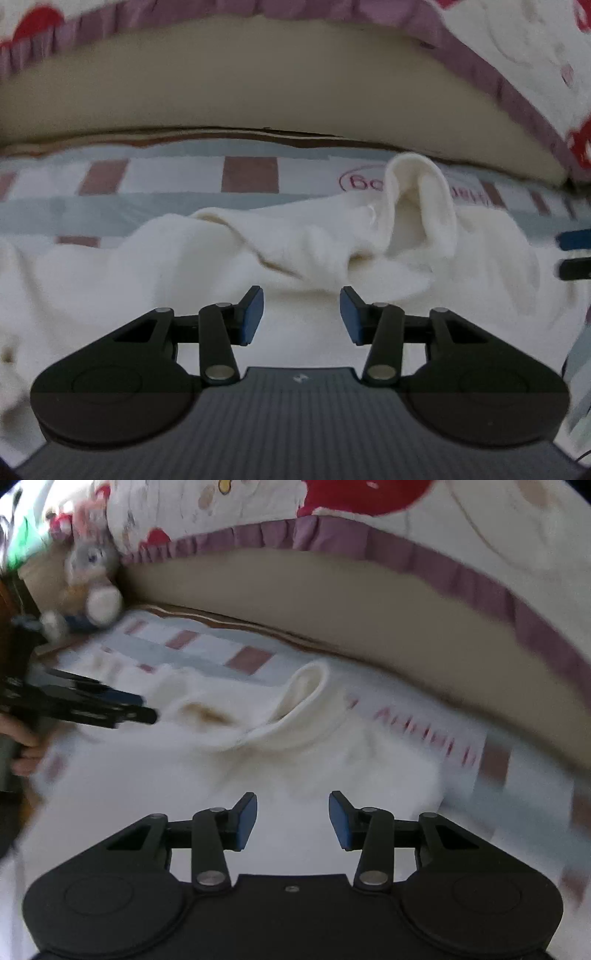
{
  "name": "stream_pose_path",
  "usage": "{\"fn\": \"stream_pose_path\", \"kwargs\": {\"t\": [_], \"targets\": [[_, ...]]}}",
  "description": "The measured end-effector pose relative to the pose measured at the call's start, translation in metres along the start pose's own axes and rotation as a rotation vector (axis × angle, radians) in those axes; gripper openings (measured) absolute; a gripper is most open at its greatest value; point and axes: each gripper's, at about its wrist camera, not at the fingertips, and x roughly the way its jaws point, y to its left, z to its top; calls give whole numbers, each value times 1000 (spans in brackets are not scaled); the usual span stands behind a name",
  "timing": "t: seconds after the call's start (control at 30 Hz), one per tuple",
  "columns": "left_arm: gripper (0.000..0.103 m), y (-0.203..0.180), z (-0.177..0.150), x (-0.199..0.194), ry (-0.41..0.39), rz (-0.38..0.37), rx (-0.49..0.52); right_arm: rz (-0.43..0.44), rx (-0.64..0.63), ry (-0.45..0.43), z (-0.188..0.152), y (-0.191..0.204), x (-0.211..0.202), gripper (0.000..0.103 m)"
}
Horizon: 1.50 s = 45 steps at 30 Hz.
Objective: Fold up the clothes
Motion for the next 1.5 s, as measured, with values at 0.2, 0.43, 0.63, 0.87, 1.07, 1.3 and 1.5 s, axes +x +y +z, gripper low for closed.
{"fn": "stream_pose_path", "kwargs": {"t": [0.2, 0.43, 0.63, 0.87, 1.07, 1.3, 1.5], "targets": [[45, -21, 14, 44, 19, 70, 119, 73, -77, -12, 46, -15, 59, 48], [8, -53, 26, 73, -14, 239, 431, 56, -206, 29, 34, -6, 110, 48], [7, -38, 80, 69, -164, 268, 291, -98, -200, 7, 25, -20, 131, 54], [8, -17, 100, 129, -86, 270, 60, -137, 23, 0, 29, -62, 149, 70], [7, -2, 97, 137, -102, 237, 8, -67, 57, -69, 24, -70, 146, 15], [21, -36, 94, 139, -170, 379, 244, -208, 17, -117, 21, -58, 145, 23], [26, -33, 87, 96, -249, 117, 7, -276, 317, -118, 16, -72, 124, 43]]}}
